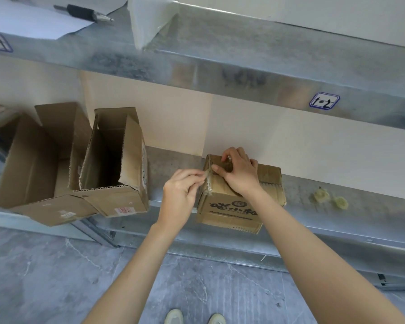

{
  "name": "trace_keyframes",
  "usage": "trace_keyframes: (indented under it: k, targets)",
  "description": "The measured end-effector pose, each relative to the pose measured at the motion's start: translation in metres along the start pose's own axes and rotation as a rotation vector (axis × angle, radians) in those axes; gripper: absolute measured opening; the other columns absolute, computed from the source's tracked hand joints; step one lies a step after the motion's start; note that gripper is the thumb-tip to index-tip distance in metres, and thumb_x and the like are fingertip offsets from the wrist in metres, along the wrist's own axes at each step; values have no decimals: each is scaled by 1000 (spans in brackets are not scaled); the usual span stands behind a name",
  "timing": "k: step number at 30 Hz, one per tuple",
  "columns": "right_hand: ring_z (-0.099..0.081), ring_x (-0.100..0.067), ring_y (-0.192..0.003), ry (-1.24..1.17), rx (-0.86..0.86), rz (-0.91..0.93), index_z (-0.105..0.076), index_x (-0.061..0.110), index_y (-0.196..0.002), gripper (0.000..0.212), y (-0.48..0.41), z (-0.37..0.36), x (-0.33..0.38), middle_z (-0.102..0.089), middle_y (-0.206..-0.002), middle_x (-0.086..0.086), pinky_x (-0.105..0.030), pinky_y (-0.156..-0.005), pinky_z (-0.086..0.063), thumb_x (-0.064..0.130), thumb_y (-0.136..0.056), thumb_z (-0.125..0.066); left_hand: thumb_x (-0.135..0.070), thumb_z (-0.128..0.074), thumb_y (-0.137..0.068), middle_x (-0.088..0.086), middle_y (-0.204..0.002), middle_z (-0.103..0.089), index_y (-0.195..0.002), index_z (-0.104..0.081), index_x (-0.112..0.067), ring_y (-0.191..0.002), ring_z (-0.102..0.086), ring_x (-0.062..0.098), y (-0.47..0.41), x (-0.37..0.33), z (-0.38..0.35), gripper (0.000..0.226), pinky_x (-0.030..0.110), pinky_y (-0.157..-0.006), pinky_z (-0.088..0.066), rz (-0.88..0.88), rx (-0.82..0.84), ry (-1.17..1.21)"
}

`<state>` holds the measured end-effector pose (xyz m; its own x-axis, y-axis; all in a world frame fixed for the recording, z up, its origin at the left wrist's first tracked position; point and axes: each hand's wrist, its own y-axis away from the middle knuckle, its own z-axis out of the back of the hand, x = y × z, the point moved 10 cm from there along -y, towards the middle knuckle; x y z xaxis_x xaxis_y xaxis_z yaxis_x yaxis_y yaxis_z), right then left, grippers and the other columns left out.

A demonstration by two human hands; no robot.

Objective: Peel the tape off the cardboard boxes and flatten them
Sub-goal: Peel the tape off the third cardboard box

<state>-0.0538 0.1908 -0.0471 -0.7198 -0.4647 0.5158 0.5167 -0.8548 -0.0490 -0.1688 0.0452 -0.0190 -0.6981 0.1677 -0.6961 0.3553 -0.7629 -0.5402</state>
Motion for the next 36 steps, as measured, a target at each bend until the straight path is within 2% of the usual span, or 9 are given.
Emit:
trace_keyframes:
  k: [4, 13, 16, 22, 25, 28, 30, 33, 36]
  targets:
    - [-48, -13, -99, -1, 7, 7, -45, 31, -97, 26, -1, -1, 0, -44, -106, 8, -32, -92, -22, 50, -88, -61, 7, -71, -84, 3, -97, -73, -97, -78, -6, -93, -63, 14, 1, -2, 2, 19, 16, -85, -49, -15, -2, 3]
    - [-48, -13, -99, 15, 13, -22, -46, 30, -97, 22, -5, 0, -6, -44, -105, 7, -32, -92, -21, 47, -90, -59, 8, -71, -83, 3, -98, -74, -92, -78, -4, -94, -65, 13, 16, -5, 27, 16, 19, -86, -51, -25, -84, 29]
    - [-48, -14, -101, 7, 25, -39, -48, 31, -98, 19, -9, -1, -6, -44, -106, 7, -32, -93, -20, 45, -91, -58, 6, -71, -84, 1, -101, -73, -93, -78, -6, -98, -66, 12, 35, 14, 46, 17, 20, -89, -51, 42, -94, -10]
    - [-48, -13, -101, 11, -9, -16, -48, 29, -99, 22, -1, 1, 1, -43, -107, 7, -34, -96, -22, 49, -92, -55, -7, -58, -97, -4, -113, -66, -98, -66, -13, -111, -55, 11, 29, 8, 17, 10, 12, -95, -37, 161, 28, 55]
    - [-50, -12, -102, -32, -34, -4, -50, 30, -100, 24, 3, 4, 2, -45, -107, 7, -33, -95, -22, 50, -90, -58, -22, -59, -97, -7, -119, -62, -106, -61, -20, -118, -49, 9, 22, 5, -1, 9, 25, -98, -40, 200, 91, 75]
    - [-52, -11, -103, -71, -55, -1, -51, 32, -103, 25, 5, 8, 2, -46, -109, 8, -32, -96, -21, 50, -89, -60, -42, -63, -93, -8, -120, -58, -117, -54, -32, -118, -48, 11, 21, 11, -20, 28, 33, -95, -41, 309, 156, 83]
    - [-53, -11, -103, -81, -58, -4, -51, 32, -104, 26, 6, 8, 1, -46, -110, 8, -32, -99, -22, 51, -88, -60, -39, -67, -91, -8, -114, -61, -116, -48, -35, -112, -54, 14, 19, 12, -21, 32, 36, -92, -46, 346, 90, 147]
    - [-54, -11, -102, -85, -60, 0, -51, 33, -105, 26, 6, 9, 1, -46, -111, 9, -33, -100, -22, 52, -88, -60, -21, -70, -90, -11, -103, -64, -110, -49, -33, -106, -58, 14, 15, 15, -9, 32, 38, -88, -48, 373, -55, 182]
    - [-54, -10, -102, -88, -59, 0, -51, 33, -106, 26, 5, 9, 1, -47, -112, 8, -32, -99, -22, 51, -89, -59, -23, -73, -88, -5, -116, -53, -106, -56, -26, -111, -50, 18, 15, 20, -4, 24, 34, -88, -45, 376, -71, 59]
